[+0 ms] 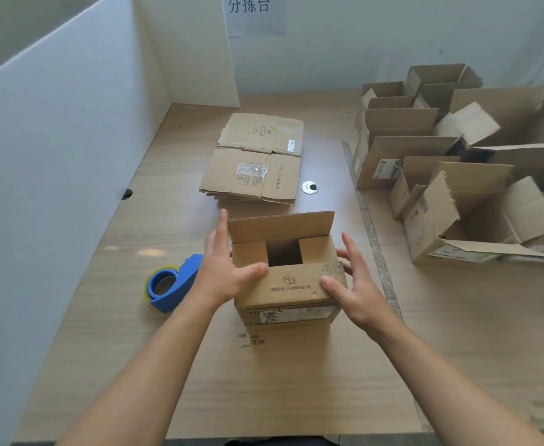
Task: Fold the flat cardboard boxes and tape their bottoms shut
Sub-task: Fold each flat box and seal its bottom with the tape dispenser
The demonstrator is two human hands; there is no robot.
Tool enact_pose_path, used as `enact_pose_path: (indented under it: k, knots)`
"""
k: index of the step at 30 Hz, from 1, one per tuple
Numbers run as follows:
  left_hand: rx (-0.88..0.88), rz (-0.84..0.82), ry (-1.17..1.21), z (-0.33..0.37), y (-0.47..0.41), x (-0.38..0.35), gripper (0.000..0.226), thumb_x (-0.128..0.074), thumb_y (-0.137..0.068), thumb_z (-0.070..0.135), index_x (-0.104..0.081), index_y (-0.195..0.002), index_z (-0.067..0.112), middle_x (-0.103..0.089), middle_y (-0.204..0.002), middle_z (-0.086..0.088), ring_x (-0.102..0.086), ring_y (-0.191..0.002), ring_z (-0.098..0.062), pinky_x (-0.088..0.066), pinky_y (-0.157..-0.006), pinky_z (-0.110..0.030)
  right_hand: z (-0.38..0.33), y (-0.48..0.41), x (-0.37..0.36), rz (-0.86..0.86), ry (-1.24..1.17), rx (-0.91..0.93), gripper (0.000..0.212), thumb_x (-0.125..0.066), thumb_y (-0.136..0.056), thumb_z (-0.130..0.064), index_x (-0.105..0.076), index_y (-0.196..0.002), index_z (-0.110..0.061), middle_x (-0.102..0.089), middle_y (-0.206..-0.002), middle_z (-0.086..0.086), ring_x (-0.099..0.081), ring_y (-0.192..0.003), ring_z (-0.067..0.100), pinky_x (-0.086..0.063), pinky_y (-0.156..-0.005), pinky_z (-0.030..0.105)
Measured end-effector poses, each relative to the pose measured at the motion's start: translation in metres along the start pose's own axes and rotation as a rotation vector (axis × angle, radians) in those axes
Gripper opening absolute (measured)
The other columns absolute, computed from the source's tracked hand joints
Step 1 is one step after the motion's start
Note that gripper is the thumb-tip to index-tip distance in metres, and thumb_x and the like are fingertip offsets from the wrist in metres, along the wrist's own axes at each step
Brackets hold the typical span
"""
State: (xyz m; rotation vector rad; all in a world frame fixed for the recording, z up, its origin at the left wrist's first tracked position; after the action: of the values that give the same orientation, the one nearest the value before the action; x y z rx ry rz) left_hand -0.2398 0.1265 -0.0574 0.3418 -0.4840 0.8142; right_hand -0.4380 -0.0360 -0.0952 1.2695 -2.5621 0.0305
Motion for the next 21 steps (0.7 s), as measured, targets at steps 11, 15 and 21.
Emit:
enact_pose_path:
  k: [11, 15, 21]
  knots:
    - [-0.078, -0.009, -0.077, -0.022, -0.007, -0.003, 0.032, -0.065, -0.093, 0.036, -0.056, -0.124, 0.029, -0.043, -0.129, 0.026, -0.055, -0.115, -0.012, -0.04, -0.084, -0.019, -0.006, -0.02, -0.009, 0.055, 0.06, 0.026, 0.06, -0.06, -0.098, -0.019, -0.033, -0.144, -0.045, -0.038, -0.139, -0.013, -0.034, -0.132, -0.009, -0.026, -0.115, 0.018]
    - [-0.073, 0.036, -0.219, -0.019, -0.014, 0.017, 0.04, -0.063, -0.093, 0.042, -0.059, -0.128, 0.023, -0.058, -0.117, 0.01, -0.056, -0.097, -0.017, -0.037, -0.081, -0.025, -0.012, -0.03, -0.026, 0.05, 0.098, 0.024, 0.052, -0.059, -0.099, -0.02, -0.042, -0.145, -0.034, -0.035, -0.145, -0.003, -0.033, -0.137, 0.001, -0.017, -0.105, -0.001]
    - [-0.05, 0.072, -0.259, -0.011, -0.011, 0.014, 0.036, -0.058, -0.097, 0.036, -0.058, -0.13, 0.021, -0.055, -0.093, 0.004, -0.05, -0.086, -0.019, -0.033, -0.076, -0.025, -0.014, -0.036, -0.023, 0.08, 0.112, 0.001, 0.05, -0.058, -0.099, -0.023, -0.045, -0.146, -0.032, -0.035, -0.147, -0.006, -0.034, -0.135, -0.001, -0.018, -0.104, 0.001]
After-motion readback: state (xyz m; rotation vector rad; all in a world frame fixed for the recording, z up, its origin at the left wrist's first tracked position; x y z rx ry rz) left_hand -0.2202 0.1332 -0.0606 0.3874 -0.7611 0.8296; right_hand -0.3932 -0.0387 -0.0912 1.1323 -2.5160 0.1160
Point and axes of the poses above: each hand's wrist, its own y-axis away from the middle knuckle, its own x-axis out of the back of the hand, z = x × y, the point moved 10 cm from there along -y, towards the middle knuckle
